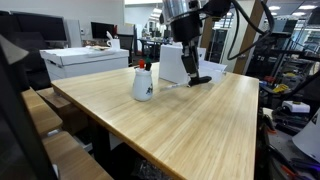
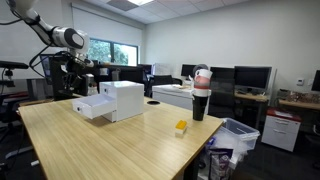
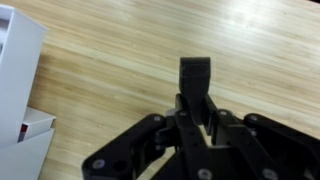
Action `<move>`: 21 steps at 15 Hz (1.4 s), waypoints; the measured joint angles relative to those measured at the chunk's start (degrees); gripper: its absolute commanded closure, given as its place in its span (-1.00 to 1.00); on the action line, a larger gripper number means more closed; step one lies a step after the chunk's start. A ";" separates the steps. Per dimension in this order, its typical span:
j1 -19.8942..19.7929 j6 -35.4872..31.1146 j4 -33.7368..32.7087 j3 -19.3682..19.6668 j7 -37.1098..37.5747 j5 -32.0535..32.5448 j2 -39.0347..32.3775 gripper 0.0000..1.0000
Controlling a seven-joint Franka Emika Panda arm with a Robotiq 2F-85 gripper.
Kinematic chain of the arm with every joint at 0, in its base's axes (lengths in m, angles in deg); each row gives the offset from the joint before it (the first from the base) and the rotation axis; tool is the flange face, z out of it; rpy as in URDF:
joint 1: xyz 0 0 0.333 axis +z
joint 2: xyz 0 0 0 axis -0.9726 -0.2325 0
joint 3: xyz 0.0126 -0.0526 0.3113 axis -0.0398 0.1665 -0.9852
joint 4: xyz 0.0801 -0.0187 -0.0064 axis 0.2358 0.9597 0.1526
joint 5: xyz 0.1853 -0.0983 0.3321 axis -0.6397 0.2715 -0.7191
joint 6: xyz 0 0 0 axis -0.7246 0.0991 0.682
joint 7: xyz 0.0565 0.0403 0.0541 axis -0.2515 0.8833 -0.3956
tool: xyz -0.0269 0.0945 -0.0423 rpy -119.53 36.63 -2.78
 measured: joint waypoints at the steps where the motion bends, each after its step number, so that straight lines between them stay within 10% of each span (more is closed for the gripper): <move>1: 0.00 0.70 -0.89 0.13 -0.18 0.00 -0.43 0.84; 21: 0.59 11.26 -17.04 0.47 -1.31 0.38 -10.46 0.84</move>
